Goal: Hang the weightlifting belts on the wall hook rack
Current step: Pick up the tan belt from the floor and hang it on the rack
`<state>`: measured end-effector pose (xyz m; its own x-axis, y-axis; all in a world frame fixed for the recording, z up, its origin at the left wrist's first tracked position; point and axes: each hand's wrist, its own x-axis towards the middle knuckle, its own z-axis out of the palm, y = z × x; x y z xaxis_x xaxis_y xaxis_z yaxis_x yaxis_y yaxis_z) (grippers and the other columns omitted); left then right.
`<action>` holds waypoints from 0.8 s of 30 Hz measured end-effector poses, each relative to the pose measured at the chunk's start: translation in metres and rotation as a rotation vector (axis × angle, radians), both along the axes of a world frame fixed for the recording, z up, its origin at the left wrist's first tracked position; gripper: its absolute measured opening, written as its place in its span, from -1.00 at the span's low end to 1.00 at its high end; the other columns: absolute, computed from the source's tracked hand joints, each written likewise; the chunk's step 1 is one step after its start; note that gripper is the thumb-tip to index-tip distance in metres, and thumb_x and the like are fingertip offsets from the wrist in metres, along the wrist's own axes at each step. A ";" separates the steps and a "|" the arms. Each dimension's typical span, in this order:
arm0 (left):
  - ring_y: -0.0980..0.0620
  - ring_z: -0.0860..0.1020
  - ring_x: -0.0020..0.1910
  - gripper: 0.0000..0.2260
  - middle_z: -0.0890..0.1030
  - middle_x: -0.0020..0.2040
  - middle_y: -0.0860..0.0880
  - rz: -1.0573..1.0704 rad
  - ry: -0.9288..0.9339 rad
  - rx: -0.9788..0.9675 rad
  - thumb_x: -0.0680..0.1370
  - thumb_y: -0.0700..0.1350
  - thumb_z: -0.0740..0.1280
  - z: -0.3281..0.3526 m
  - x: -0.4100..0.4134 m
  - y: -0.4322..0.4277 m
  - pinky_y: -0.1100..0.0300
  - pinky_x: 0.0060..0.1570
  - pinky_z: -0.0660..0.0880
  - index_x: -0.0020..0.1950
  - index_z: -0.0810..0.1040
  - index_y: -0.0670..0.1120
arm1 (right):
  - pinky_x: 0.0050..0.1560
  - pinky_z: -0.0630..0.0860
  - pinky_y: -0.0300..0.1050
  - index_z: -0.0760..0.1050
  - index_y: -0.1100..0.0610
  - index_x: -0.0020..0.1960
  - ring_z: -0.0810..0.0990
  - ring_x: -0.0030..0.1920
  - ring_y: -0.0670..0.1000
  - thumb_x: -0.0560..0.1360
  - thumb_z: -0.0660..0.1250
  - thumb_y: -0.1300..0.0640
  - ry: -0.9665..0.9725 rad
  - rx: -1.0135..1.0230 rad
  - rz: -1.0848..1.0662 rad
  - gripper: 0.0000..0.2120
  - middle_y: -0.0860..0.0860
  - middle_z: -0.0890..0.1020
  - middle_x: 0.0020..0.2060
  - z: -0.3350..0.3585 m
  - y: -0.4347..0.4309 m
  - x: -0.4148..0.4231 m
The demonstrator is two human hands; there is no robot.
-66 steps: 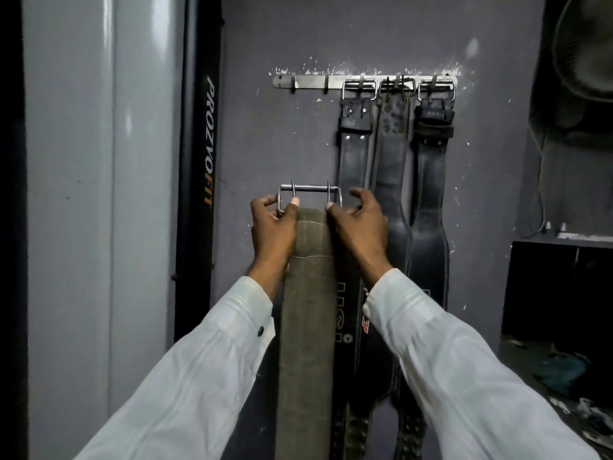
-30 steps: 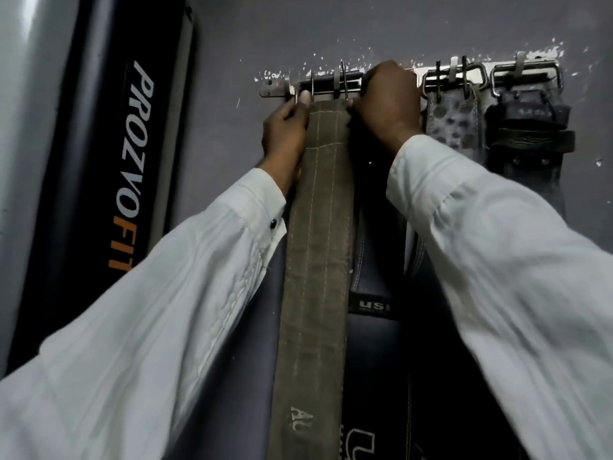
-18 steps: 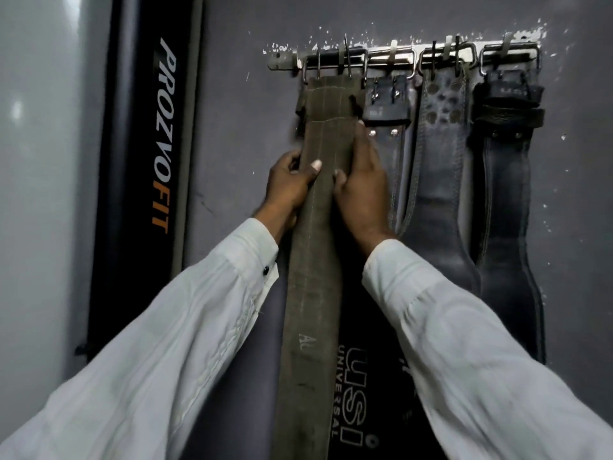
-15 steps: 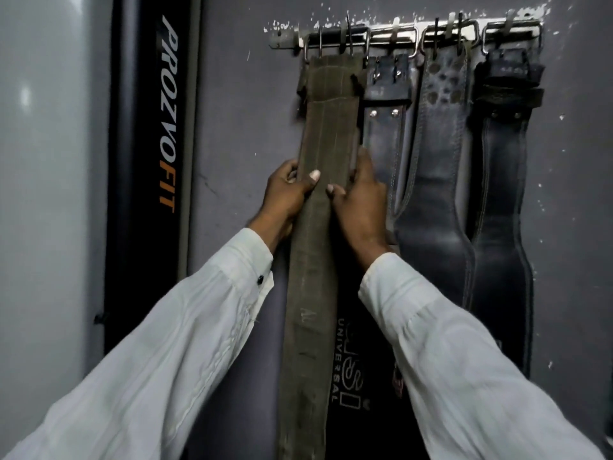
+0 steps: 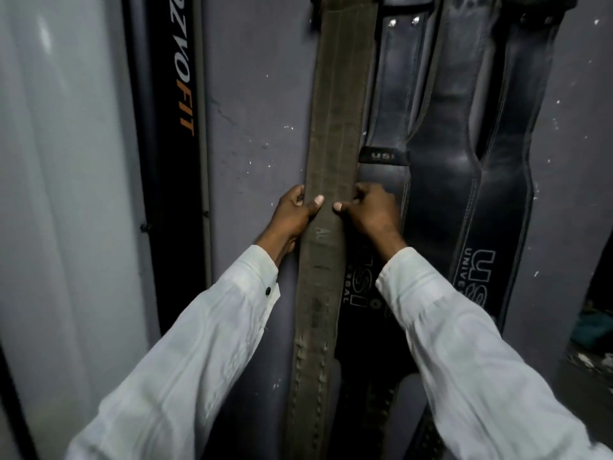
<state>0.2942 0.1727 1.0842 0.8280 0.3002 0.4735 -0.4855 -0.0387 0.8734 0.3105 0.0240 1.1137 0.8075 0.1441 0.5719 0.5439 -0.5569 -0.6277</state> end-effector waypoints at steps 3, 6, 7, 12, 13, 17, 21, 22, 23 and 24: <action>0.01 0.64 -0.05 -0.76 0.64 0.09 -0.19 0.028 0.056 0.010 0.60 -0.26 0.31 -0.035 -0.010 -0.005 0.23 -0.07 0.63 0.26 0.48 -0.27 | -0.11 0.50 -0.15 0.65 0.06 -0.05 0.67 -0.12 0.02 0.38 0.51 -0.06 0.012 0.007 -0.035 -0.76 -0.07 0.67 -0.27 -0.040 -0.006 -0.007; -0.03 0.65 -0.03 -0.76 0.66 0.07 -0.16 0.093 0.154 0.006 0.57 -0.15 0.38 -0.068 -0.017 -0.006 0.03 0.06 0.64 0.18 0.51 -0.23 | -0.14 0.39 -0.16 0.64 0.10 -0.07 0.66 -0.06 0.12 0.40 0.49 -0.11 0.057 -0.070 -0.089 -0.72 0.03 0.71 -0.16 -0.075 -0.009 -0.019; -0.04 0.65 -0.01 -0.72 0.67 0.04 -0.14 0.138 0.207 0.033 0.52 -0.06 0.42 -0.083 -0.019 -0.004 -0.06 0.10 0.62 0.14 0.53 -0.20 | -0.13 0.41 -0.15 0.64 0.10 -0.07 0.66 -0.02 0.15 0.41 0.49 -0.11 0.085 -0.106 -0.102 -0.72 0.07 0.72 -0.12 -0.088 -0.010 -0.022; -0.01 0.50 0.14 -0.55 0.46 0.27 -0.10 0.328 0.387 0.062 0.49 0.04 0.42 -0.162 -0.058 -0.014 0.18 0.27 0.45 0.30 0.43 -0.11 | 0.07 0.52 -0.06 0.64 0.07 0.00 0.65 0.07 0.20 0.45 0.45 -0.10 0.226 -0.246 -0.159 -0.73 0.13 0.70 0.01 -0.160 -0.016 -0.048; -0.01 0.50 0.13 -0.59 0.46 0.25 -0.11 0.327 0.420 0.051 0.52 0.01 0.41 -0.182 -0.069 -0.017 0.23 0.21 0.43 0.29 0.44 -0.12 | 0.07 0.52 -0.06 0.65 0.06 0.00 0.65 0.07 0.20 0.46 0.43 -0.08 0.266 -0.257 -0.150 -0.76 0.13 0.70 0.01 -0.179 -0.018 -0.057; 0.00 0.56 -0.12 -0.77 0.59 -0.17 -0.01 0.197 0.547 0.025 0.41 0.16 0.35 -0.280 -0.118 -0.026 0.14 -0.03 0.47 -0.22 0.57 0.00 | -0.13 0.40 -0.15 0.58 0.10 -0.21 0.66 -0.03 0.21 0.51 0.36 0.01 0.437 -0.222 -0.135 -0.81 0.10 0.67 -0.19 -0.268 -0.028 -0.092; -0.03 0.51 0.00 -0.79 0.54 -0.01 -0.06 0.106 0.768 0.005 0.60 -0.15 0.25 -0.368 -0.167 -0.038 -0.02 0.16 0.51 -0.19 0.47 0.10 | -0.08 0.52 -0.10 0.59 0.08 -0.24 0.66 -0.12 0.13 0.50 0.37 -0.04 0.679 -0.217 -0.059 -0.77 0.05 0.69 -0.22 -0.363 -0.036 -0.128; -0.04 0.51 0.02 -0.77 0.55 0.00 -0.04 0.104 0.833 -0.024 0.62 -0.16 0.24 -0.391 -0.179 -0.042 -0.03 0.17 0.51 -0.17 0.45 0.14 | -0.01 0.60 -0.03 0.62 0.06 -0.21 0.68 -0.10 0.14 0.47 0.37 -0.07 0.739 -0.215 -0.056 -0.78 0.06 0.72 -0.19 -0.390 -0.039 -0.137; -0.04 0.53 0.01 -0.76 0.55 -0.03 -0.02 0.099 0.880 -0.070 0.64 -0.15 0.22 -0.414 -0.190 -0.047 -0.01 0.12 0.51 -0.16 0.44 0.15 | 0.03 0.62 0.04 0.63 0.03 -0.21 0.69 -0.09 0.15 0.44 0.37 -0.10 0.793 -0.215 -0.052 -0.79 0.07 0.73 -0.18 -0.417 -0.042 -0.144; -0.03 0.54 -0.06 -0.76 0.55 -0.08 0.00 0.095 0.924 -0.139 0.66 -0.14 0.19 -0.440 -0.198 -0.052 0.05 0.01 0.52 -0.14 0.44 0.14 | 0.05 0.63 0.08 0.63 -0.01 -0.22 0.70 -0.08 0.15 0.41 0.36 -0.12 0.844 -0.210 -0.033 -0.80 0.07 0.73 -0.18 -0.444 -0.046 -0.151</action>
<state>0.0959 0.1205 0.6447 0.8273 0.3902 -0.4042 0.4022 0.0910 0.9110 0.1597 -0.0222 0.6696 0.9552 0.1488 -0.2557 -0.0754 -0.7135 -0.6966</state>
